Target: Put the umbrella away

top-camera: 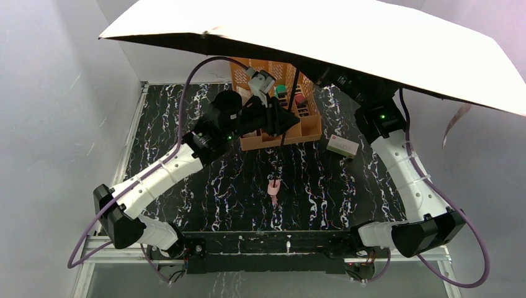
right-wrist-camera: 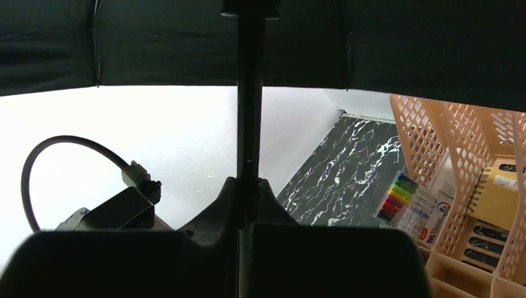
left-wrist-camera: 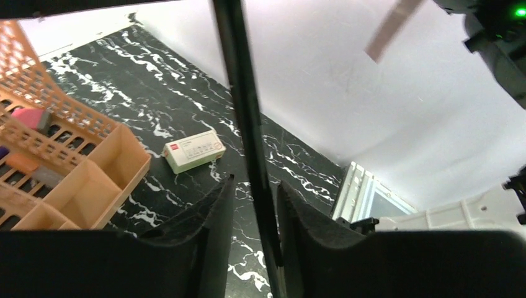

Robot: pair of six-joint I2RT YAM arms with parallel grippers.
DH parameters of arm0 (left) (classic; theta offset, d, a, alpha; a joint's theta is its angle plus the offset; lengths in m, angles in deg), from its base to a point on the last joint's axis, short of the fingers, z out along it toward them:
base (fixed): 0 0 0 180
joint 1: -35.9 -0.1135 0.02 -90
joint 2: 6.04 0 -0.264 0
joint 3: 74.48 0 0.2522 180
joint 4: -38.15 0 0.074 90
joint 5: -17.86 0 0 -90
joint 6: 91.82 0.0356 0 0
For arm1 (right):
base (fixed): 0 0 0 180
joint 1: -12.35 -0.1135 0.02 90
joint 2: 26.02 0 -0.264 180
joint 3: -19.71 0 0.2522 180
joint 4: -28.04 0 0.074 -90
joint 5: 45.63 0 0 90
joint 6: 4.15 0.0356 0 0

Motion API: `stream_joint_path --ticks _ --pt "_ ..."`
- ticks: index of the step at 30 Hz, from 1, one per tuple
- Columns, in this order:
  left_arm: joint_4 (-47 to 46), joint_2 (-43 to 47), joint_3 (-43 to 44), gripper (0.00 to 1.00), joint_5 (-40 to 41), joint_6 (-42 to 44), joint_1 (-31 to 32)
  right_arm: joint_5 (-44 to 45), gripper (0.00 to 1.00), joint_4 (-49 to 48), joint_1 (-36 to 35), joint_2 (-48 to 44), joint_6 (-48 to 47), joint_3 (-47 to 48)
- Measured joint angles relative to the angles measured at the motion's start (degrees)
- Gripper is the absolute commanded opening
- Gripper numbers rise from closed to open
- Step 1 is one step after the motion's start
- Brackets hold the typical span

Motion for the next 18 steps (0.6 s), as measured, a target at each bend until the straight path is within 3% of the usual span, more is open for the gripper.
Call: stream_joint_path --ticks 6,13,18 --pt "-0.55 -0.68 0.26 0.00 -3.06 -0.98 0.02 -0.90 0.00 -1.03 0.46 -0.07 1.31 -1.49" --pt "-0.48 -0.70 0.24 0.00 -2.69 -2.43 -0.20 0.00 0.01 -1.29 0.70 -0.68 0.44 -1.99" --pt "-0.70 -0.70 -0.90 0.00 -2.01 -3.96 -0.07 1.81 0.29 -1.66 0.70 -2.60 0.13 -5.01"
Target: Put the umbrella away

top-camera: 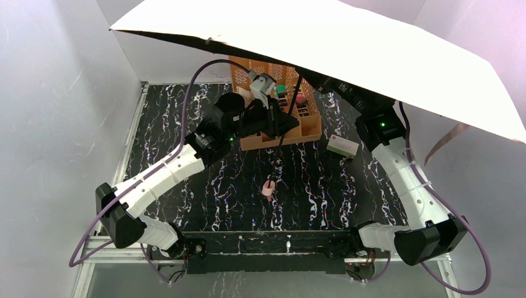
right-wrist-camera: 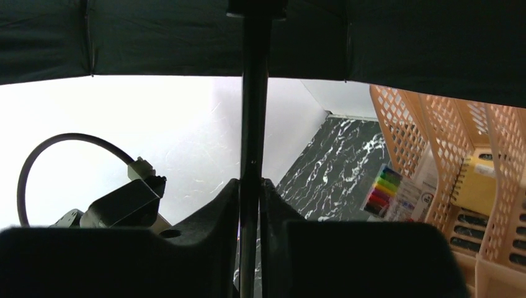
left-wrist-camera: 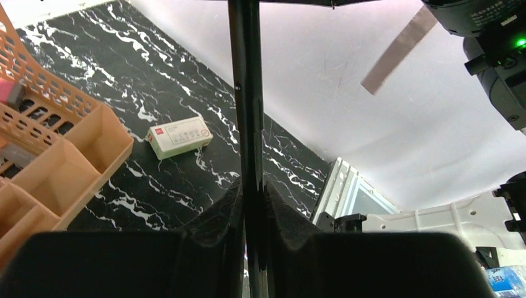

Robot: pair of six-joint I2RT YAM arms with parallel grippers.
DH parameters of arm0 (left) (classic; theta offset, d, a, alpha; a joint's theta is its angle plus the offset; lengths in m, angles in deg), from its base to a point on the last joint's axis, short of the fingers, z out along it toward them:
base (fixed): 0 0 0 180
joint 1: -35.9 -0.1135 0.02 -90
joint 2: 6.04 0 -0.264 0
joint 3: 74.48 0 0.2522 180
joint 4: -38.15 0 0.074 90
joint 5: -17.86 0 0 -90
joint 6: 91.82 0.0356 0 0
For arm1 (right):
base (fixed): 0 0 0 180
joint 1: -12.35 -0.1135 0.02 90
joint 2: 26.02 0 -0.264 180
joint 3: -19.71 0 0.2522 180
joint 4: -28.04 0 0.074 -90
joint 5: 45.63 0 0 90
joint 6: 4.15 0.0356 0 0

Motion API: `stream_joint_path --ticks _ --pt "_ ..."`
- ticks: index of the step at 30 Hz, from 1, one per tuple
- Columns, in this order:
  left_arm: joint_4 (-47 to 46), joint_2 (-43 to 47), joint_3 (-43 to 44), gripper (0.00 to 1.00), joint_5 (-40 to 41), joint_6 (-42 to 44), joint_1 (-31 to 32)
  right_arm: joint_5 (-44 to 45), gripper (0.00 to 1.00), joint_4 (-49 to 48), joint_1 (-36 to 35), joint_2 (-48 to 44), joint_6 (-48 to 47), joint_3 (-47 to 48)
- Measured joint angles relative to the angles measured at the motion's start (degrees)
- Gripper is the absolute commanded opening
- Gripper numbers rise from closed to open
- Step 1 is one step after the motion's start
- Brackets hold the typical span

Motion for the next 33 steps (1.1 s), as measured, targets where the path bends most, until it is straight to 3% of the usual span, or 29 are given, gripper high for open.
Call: stream_joint_path --ticks 6,16,22,27,33 --pt "0.09 -0.02 -1.95 0.00 1.92 -2.93 0.17 3.02 0.54 -1.90 0.28 -2.49 0.37 -6.69" --pt "-0.37 -0.04 -4.09 0.00 5.20 -5.95 0.20 6.75 0.73 -4.76 0.31 -2.91 0.20 -11.80" --pt "-1.18 -0.04 -4.90 0.00 5.53 -6.43 0.20 11.65 0.81 -12.00 0.42 -7.41 3.06 -20.50" --pt "-1.46 -0.04 -4.96 0.00 5.51 -6.49 0.20 14.69 0.81 -20.98 0.92 -7.67 7.65 -26.03" --pt "-1.44 -0.04 -4.96 0.00 5.51 -6.58 0.20 10.14 0.81 -31.87 5.16 -1.88 13.20 -25.64"
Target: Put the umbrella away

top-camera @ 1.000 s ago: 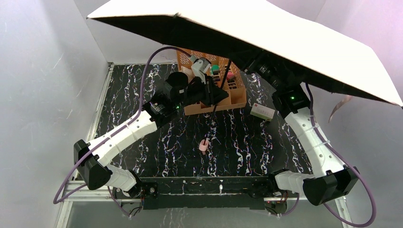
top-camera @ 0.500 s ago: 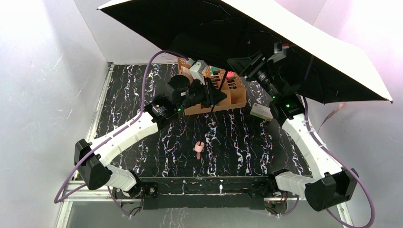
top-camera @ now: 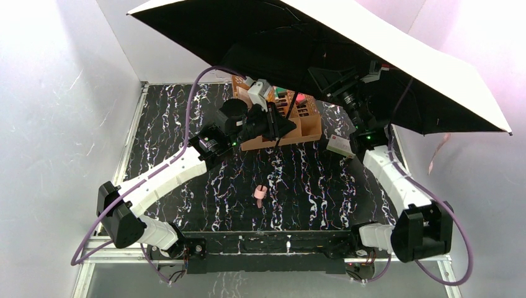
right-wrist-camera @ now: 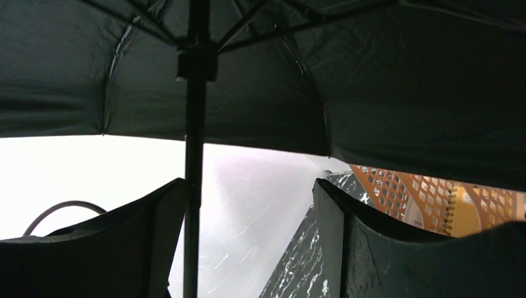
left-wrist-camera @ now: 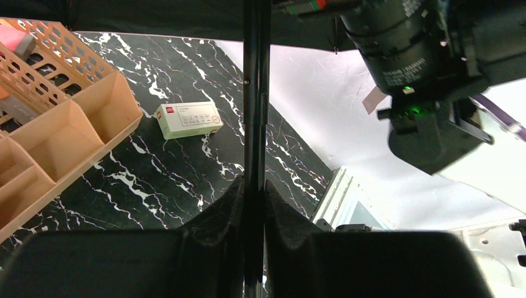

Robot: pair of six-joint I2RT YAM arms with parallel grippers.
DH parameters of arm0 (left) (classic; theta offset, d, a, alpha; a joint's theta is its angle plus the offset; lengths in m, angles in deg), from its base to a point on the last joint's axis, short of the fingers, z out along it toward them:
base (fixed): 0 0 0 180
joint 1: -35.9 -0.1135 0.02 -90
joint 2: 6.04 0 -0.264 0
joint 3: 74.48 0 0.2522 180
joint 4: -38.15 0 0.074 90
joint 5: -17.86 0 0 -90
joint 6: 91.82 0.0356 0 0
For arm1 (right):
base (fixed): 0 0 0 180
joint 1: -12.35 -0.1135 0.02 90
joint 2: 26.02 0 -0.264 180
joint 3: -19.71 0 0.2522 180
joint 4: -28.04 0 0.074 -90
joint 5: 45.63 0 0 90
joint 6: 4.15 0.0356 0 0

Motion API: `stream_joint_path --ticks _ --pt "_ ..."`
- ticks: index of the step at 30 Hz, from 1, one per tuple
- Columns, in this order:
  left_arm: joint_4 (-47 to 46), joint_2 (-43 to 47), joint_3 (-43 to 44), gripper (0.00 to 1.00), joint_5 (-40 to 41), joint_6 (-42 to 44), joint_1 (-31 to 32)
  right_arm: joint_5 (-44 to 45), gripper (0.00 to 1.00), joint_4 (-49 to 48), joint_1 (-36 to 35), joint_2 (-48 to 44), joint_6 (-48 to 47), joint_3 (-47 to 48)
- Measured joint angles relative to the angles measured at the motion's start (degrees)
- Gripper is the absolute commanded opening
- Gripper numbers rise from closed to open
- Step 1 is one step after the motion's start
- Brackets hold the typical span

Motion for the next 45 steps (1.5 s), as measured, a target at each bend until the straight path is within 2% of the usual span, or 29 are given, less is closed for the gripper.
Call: stream_joint_path --ticks 8,16,23,33,45 --pt "0.26 0.00 0.00 0.00 0.15 0.00 0.00 -5.77 0.79 -10.25 3.56 7.82 6.36 2.05" --pt "0.70 0.00 0.00 0.00 0.63 0.04 0.00 -7.74 0.82 -17.42 3.61 9.20 8.98 4.15" --pt "0.72 0.00 0.00 0.00 0.66 0.15 0.00 -7.17 0.82 -17.92 3.13 9.88 8.63 7.19" --pt "1.38 0.00 0.02 0.00 0.90 0.24 0.00 -3.61 0.82 -13.86 -0.39 11.76 4.39 11.21" --pt "1.55 -0.15 0.04 0.00 0.85 0.22 0.00 -0.46 0.81 -10.93 -0.59 15.50 3.19 14.58"
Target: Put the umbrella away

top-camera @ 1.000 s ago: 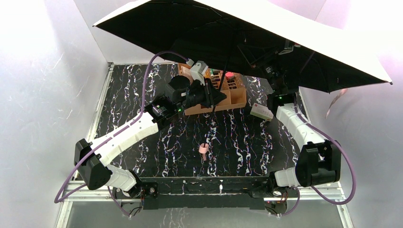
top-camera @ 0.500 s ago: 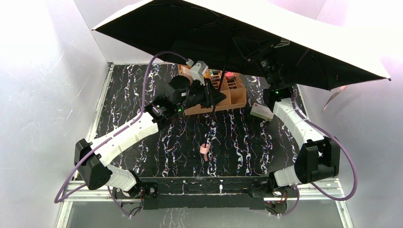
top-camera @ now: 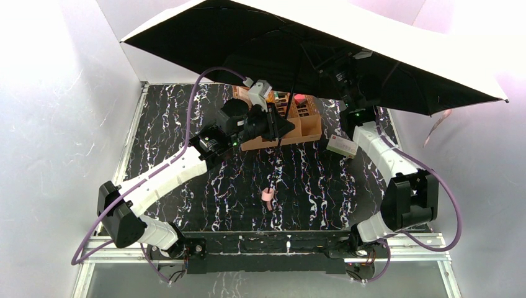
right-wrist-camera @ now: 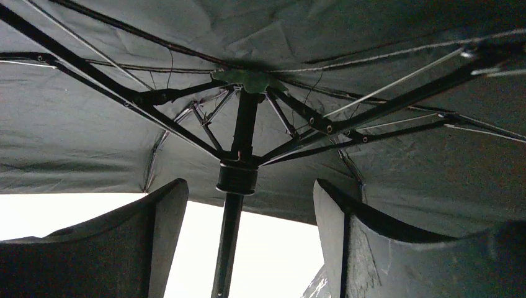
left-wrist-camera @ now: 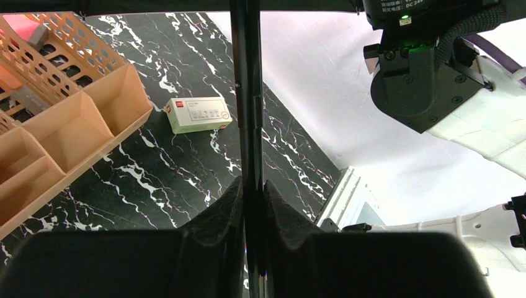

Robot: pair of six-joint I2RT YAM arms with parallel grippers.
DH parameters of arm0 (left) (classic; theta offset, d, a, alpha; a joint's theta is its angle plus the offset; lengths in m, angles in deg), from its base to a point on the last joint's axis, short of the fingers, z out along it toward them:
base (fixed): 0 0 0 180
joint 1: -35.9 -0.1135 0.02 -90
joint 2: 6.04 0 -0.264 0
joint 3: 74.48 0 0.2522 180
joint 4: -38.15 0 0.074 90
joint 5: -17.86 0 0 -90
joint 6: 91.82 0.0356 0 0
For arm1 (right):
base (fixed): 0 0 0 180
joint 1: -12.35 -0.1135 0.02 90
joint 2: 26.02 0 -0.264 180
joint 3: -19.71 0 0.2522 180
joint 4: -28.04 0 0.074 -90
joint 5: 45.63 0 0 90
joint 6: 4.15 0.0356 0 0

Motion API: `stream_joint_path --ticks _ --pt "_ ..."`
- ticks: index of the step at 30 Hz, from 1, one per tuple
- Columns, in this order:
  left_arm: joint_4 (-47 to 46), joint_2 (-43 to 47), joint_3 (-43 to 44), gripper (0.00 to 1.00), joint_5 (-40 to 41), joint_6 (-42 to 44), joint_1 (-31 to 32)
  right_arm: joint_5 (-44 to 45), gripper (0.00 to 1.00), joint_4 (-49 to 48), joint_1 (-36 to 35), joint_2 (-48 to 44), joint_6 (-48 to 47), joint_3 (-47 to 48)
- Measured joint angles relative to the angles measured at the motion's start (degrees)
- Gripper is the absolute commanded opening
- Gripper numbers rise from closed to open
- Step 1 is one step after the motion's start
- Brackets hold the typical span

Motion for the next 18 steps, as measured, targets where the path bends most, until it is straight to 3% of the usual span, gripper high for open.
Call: stream_joint_path --ticks 18 --pt "-0.04 -0.92 0.46 0.00 0.00 0.00 0.00 0.26 0.77 -0.02 -0.46 5.03 2.27 4.35"
